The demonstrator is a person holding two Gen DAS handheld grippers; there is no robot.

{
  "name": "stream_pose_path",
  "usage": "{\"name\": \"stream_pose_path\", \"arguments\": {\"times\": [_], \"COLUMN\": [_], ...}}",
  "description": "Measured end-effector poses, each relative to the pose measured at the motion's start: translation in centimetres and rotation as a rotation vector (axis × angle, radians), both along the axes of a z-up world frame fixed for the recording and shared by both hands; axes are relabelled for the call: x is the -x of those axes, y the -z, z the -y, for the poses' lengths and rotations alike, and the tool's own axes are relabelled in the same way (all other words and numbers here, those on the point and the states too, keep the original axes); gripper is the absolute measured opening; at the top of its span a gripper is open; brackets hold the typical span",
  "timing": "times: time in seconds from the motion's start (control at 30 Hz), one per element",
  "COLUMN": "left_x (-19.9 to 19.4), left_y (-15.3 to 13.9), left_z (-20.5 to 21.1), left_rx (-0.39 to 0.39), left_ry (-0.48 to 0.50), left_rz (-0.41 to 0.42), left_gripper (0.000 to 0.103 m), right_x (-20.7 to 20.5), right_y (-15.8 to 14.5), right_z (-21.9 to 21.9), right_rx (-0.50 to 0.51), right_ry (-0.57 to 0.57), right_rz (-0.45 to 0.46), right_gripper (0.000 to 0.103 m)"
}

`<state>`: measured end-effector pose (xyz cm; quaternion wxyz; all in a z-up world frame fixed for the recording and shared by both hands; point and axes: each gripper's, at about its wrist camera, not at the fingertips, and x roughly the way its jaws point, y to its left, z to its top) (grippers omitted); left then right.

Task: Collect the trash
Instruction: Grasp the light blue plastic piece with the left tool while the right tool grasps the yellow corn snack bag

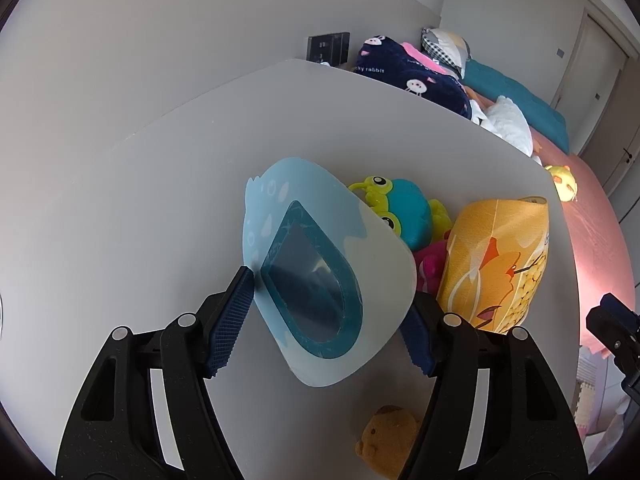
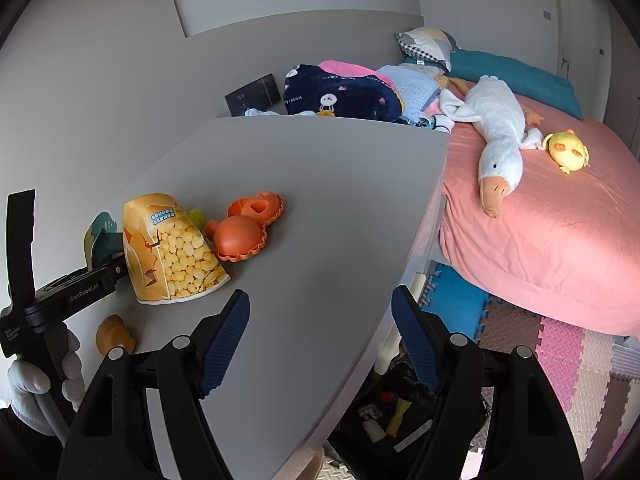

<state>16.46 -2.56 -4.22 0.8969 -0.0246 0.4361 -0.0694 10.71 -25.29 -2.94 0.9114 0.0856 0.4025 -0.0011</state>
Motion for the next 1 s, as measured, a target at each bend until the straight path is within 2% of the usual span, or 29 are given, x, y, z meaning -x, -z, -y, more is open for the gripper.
{"name": "stream_pose_path", "arguments": {"times": [0.03, 0.1, 0.17, 0.57, 0.67, 1.0], "left_x": [-0.3, -0.6, -0.7, 0.3, 0.6, 0.9], "left_y": [0.2, 0.2, -0.1, -1.8, -2.1, -2.7], "left_z": [-0.1, -0.3, -0.6, -2.9, -3.9, -6.0], "left_rx": [0.001, 0.007, 0.026, 0.041, 0.051, 0.046], "left_ry": [-0.008, -0.017, -0.016, -0.033, -0.037, -0.077], "left_rz": [-0.010, -0.004, 0.018, 0.073, 0.073, 0.110], "left_gripper": [0.078, 0.078, 0.068, 0.059, 0.053, 0.046], "right_x": [0.0, -0.1, -0.2, -1.3, -1.8, -4.2], "right_y": [0.0, 0.0, -0.1, -1.2, -1.5, -1.7], "right_z": [-0.1, -0.2, -0.2, -2.4, -3.6, -7.2], "right_rx": [0.001, 0.003, 0.002, -0.026, -0.018, -0.014], "right_ry": [-0.001, -0.001, 0.000, -0.056, -0.092, -0.310], "right_rz": [0.001, 0.002, 0.007, 0.033, 0.045, 0.071], "right_gripper": [0.074, 0.074, 0.074, 0.074, 0.074, 0.074]}}
